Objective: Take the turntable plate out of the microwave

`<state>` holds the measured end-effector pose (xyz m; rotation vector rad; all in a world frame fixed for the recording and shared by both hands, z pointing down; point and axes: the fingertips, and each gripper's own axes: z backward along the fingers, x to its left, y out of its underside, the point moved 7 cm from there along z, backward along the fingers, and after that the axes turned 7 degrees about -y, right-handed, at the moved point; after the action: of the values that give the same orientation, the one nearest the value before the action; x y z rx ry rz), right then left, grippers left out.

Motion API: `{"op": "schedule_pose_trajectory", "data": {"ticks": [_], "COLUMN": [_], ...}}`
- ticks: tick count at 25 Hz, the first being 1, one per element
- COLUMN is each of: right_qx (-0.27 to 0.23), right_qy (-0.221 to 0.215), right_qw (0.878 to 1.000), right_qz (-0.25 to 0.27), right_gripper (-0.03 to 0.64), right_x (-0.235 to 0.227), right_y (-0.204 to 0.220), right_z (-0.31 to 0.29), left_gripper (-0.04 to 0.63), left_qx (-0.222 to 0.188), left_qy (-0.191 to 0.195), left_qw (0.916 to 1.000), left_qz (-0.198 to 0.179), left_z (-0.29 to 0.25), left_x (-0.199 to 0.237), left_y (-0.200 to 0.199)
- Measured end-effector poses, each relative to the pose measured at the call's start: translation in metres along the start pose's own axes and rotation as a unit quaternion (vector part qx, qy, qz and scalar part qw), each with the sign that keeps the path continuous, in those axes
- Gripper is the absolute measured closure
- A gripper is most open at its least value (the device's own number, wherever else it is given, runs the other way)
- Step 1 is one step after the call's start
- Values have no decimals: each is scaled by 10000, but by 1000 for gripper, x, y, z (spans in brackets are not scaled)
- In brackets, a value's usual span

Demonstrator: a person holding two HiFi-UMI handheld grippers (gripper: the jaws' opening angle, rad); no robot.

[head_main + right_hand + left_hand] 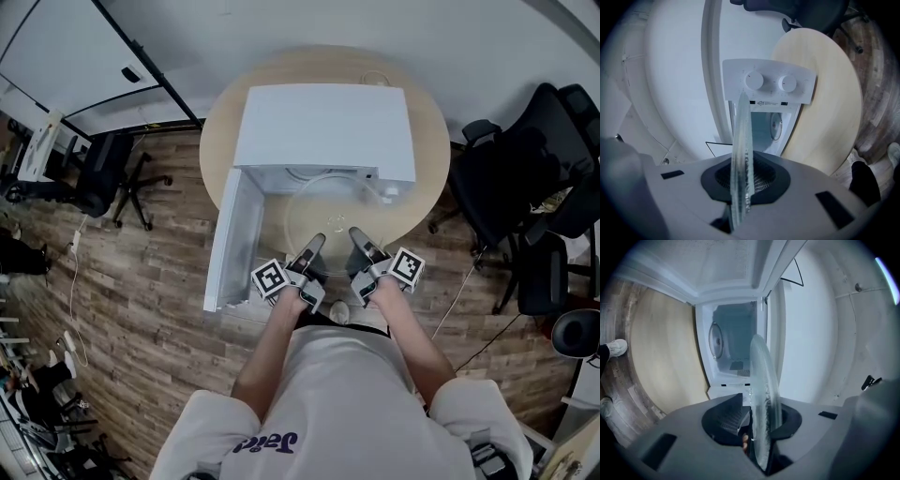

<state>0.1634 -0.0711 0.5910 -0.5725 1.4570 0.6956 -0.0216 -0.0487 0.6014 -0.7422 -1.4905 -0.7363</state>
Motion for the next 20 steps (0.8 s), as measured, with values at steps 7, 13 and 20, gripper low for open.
{"op": "schedule_pose_trajectory", "data": {"ticks": [7, 13, 20], "right_qx": [-113, 6, 113], "right_qy": [79, 2, -196], "right_qw": [9999, 10000, 9997], "right_qz": [-75, 51, 102], "right_gripper": [584, 584, 584], "right_x": [19, 39, 52], "right_y": [-1, 2, 9], "right_z": [6, 9, 10], "left_gripper": [560, 561, 563], "left_qx": [-24, -25, 20], "left_qy": [29, 24, 121], "left_qw": [9998, 10000, 9999], "left_qz": [176, 86, -78], "left_z": [-2, 8, 19], "left_x": [-23, -44, -60], "left_y": [2, 4, 4]}}
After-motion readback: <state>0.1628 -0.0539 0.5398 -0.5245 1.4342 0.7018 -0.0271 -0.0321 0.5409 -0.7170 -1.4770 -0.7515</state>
